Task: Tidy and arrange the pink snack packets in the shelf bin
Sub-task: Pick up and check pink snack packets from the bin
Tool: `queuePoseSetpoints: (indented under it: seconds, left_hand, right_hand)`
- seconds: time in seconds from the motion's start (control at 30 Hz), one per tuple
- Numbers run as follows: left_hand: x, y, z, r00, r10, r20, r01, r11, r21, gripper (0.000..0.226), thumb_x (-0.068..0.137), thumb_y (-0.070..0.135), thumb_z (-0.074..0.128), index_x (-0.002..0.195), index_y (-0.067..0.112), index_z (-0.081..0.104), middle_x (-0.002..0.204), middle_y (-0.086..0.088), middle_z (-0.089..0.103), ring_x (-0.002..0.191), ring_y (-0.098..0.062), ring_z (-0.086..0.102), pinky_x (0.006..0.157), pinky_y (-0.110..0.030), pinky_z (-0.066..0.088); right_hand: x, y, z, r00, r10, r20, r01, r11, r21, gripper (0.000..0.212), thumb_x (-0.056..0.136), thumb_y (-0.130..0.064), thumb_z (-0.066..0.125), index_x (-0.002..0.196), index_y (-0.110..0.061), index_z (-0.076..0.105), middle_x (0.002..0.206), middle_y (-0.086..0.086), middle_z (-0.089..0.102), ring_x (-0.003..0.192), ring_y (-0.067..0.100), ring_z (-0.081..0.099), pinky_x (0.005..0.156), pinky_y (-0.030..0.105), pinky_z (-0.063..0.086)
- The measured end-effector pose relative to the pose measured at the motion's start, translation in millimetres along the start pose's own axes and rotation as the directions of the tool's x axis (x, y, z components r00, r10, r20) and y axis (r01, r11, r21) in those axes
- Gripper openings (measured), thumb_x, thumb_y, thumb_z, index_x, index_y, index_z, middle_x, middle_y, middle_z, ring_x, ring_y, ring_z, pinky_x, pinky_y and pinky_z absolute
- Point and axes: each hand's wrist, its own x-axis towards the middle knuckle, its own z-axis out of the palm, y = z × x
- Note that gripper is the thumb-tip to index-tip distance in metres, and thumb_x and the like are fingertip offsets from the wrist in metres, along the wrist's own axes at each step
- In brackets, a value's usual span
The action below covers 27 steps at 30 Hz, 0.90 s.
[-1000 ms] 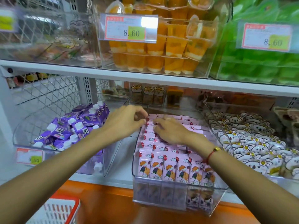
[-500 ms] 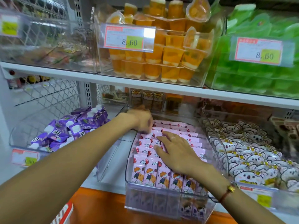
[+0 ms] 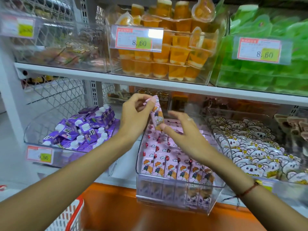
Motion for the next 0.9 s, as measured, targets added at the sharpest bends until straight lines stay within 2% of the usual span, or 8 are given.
queuePoseSetpoints:
  seconds: [0.07, 0.17, 0.23, 0.33, 0.43, 0.57, 0.77, 0.9]
  left_hand:
    - [-16.2, 12.4, 1.0, 0.998, -0.001, 0.058, 0.005, 0.997, -0.078, 0.004, 0.089, 0.018, 0.066, 0.092, 0.016, 0.066, 0.085, 0.005, 0.070, 0.076, 0.003, 0.065, 0.069, -0.013, 0.052]
    - [-33.9, 19.3, 1.0, 0.990, -0.029, 0.135, 0.046, 0.991, -0.124, 0.010, 0.090, 0.022, 0.065, 0.099, 0.017, 0.068, 0.093, 0.002, 0.073, 0.089, -0.007, 0.069, 0.076, -0.020, 0.055]
    - [-39.3, 17.4, -1.6, 0.973, -0.082, 0.215, 0.110, 0.987, -0.120, 0.020, 0.091, 0.025, 0.062, 0.111, 0.021, 0.065, 0.105, 0.005, 0.072, 0.098, -0.007, 0.068, 0.084, -0.023, 0.055]
    - [-47.3, 7.6, -5.1, 0.912, -0.117, 0.394, 0.109, 0.993, 0.043, 0.046, 0.083, 0.039, 0.064, 0.127, 0.027, 0.056, 0.117, 0.016, 0.065, 0.103, 0.005, 0.063, 0.085, -0.015, 0.052]
    - [-53.8, 2.9, -6.8, 0.887, -0.024, 0.461, -0.032, 0.993, 0.115, 0.042, 0.080, 0.042, 0.063, 0.120, 0.033, 0.059, 0.115, 0.019, 0.065, 0.100, 0.005, 0.063, 0.083, -0.012, 0.051]
    - [-51.4, 4.4, -16.1, 0.899, 0.123, 0.420, -0.175, 0.981, 0.088, 0.026, 0.092, 0.011, 0.060, 0.111, 0.028, 0.062, 0.109, 0.014, 0.068, 0.099, -0.001, 0.064, 0.085, -0.017, 0.051]
    - [-58.0, 8.0, -19.8, 0.875, 0.188, 0.447, -0.221, 0.975, 0.024, 0.030, 0.090, 0.020, 0.061, 0.117, 0.032, 0.059, 0.113, 0.017, 0.067, 0.110, -0.001, 0.061, 0.092, -0.018, 0.049]
    - [-58.5, 5.1, -20.0, 0.860, 0.201, 0.469, -0.258, 0.964, 0.062, 0.042, 0.085, 0.010, 0.070, 0.123, 0.020, 0.056, 0.117, 0.011, 0.065, 0.112, -0.003, 0.060, 0.095, -0.020, 0.048]
  right_hand:
    - [-7.6, -14.9, -5.4, 0.997, -0.067, -0.044, 0.071, 0.992, 0.101, 0.055, 0.088, -0.049, 0.056, 0.138, -0.033, 0.041, 0.137, -0.009, 0.046, 0.125, 0.001, 0.040, 0.098, 0.017, 0.032]
    - [-19.0, -24.1, -12.5, 0.990, -0.087, -0.114, 0.114, 0.958, 0.262, 0.031, 0.086, -0.030, 0.067, 0.116, -0.028, 0.059, 0.103, -0.003, 0.064, 0.085, -0.001, 0.058, 0.071, 0.007, 0.044]
    - [-25.9, -22.1, -16.1, 0.997, 0.028, -0.078, 0.009, 0.894, 0.447, 0.024, 0.083, -0.024, 0.071, 0.106, -0.024, 0.062, 0.087, -0.007, 0.068, 0.075, 0.001, 0.062, 0.066, 0.011, 0.048]
    - [-32.9, -11.8, -15.7, 0.980, 0.198, 0.030, -0.171, 0.751, 0.638, 0.031, 0.083, -0.024, 0.070, 0.111, -0.015, 0.059, 0.086, -0.007, 0.070, 0.079, 0.005, 0.067, 0.071, 0.019, 0.054]
    - [-38.6, -9.7, -17.1, 0.992, 0.128, 0.018, -0.110, 0.767, 0.633, 0.040, 0.081, -0.023, 0.070, 0.118, -0.020, 0.055, 0.095, -0.007, 0.072, 0.091, 0.008, 0.069, 0.080, 0.020, 0.055]
    - [-46.9, -13.3, -19.1, 0.996, -0.092, 0.004, 0.072, 0.807, 0.586, 0.037, 0.094, -0.022, 0.055, 0.129, -0.029, 0.046, 0.120, -0.002, 0.064, 0.114, 0.014, 0.061, 0.096, 0.029, 0.049]
    - [-50.7, -20.2, -18.6, 0.967, -0.207, -0.145, 0.251, 0.858, 0.448, 0.032, 0.093, -0.017, 0.059, 0.123, -0.030, 0.052, 0.113, -0.017, 0.062, 0.108, 0.008, 0.060, 0.085, 0.019, 0.049]
    - [-51.9, -21.4, -18.5, 0.963, -0.214, -0.162, 0.263, 0.876, 0.405, 0.034, 0.090, -0.017, 0.063, 0.118, -0.031, 0.053, 0.111, -0.020, 0.061, 0.104, 0.007, 0.061, 0.081, 0.015, 0.048]
